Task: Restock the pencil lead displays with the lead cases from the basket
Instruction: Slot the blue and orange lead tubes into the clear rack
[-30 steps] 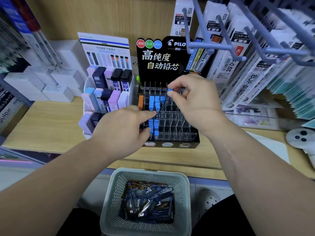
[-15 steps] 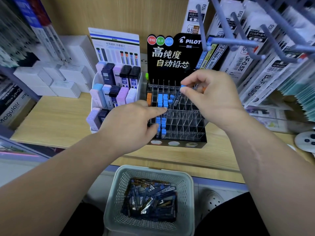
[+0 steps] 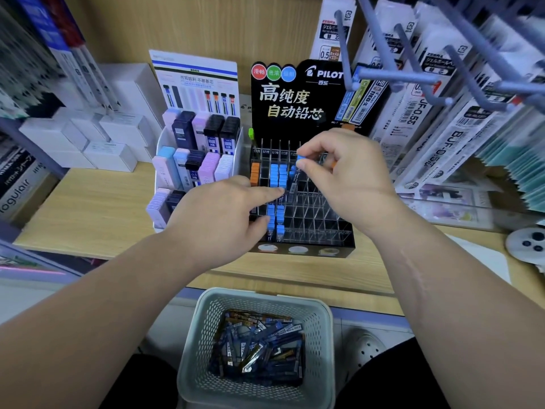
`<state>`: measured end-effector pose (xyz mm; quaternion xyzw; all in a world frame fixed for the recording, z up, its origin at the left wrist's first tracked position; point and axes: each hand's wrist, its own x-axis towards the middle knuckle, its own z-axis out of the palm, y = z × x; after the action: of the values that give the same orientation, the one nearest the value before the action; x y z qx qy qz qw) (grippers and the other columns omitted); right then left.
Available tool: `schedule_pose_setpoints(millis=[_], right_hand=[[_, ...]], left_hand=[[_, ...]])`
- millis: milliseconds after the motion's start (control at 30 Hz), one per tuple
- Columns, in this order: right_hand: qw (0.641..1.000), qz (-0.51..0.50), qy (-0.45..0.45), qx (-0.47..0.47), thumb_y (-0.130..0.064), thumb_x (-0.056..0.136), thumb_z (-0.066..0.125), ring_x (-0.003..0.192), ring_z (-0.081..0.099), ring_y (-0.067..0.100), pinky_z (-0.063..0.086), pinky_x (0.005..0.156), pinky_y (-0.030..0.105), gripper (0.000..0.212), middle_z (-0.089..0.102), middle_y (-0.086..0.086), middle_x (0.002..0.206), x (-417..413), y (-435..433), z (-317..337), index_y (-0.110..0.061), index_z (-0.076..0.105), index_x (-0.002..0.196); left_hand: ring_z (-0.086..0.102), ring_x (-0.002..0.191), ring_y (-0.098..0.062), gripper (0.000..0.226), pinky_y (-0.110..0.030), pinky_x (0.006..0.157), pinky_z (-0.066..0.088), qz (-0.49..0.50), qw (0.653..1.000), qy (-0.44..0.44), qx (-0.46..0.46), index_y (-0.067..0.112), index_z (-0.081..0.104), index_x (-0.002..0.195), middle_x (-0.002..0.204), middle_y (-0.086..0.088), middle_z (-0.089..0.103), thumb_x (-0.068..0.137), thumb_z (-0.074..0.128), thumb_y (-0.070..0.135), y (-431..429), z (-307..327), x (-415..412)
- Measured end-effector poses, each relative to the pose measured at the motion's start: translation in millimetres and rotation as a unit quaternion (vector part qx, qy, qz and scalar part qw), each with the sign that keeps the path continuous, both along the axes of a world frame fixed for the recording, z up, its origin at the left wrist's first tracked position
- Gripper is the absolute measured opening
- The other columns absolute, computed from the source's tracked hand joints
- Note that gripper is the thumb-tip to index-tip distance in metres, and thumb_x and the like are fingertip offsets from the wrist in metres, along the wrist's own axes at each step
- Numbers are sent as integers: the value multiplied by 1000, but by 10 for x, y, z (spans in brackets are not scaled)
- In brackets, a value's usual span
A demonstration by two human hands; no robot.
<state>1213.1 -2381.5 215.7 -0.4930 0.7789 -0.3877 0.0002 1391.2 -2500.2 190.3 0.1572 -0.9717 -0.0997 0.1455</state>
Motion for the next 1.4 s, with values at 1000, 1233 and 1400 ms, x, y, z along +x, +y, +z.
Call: schedule_pose_setpoints(millis=[1000, 1233, 1400], right_hand=[[690, 40, -675, -256, -16, 100, 55, 70, 51, 17, 49, 75, 31, 19, 50, 4, 75, 148, 308, 239, -9, 67, 112], [867, -165, -449, -140, -22, 87, 79, 54, 59, 10, 50, 52, 22, 14, 67, 1, 65, 80, 508, 156, -15, 70, 79], [850, -154, -479, -157, -3, 87, 75, 59, 67, 13, 56, 59, 24, 6, 71, 3, 67, 31, 537, 170, -8, 73, 89]], left_hand=[[39, 41, -11, 17, -21, 46, 36, 65, 821, 123, 553, 8, 70, 84, 60, 2, 68, 97, 60, 12, 596, 363, -386], [44, 49, -3, 10, -20, 52, 33, 25, 964, 191, 185, 20, 75, 84, 50, 18, 47, 91, 67, 21, 539, 237, -373], [46, 59, 4, 18, -17, 58, 42, -26, 973, 197, 119, 17, 78, 92, 58, 30, 38, 78, 77, 28, 605, 182, -431]])
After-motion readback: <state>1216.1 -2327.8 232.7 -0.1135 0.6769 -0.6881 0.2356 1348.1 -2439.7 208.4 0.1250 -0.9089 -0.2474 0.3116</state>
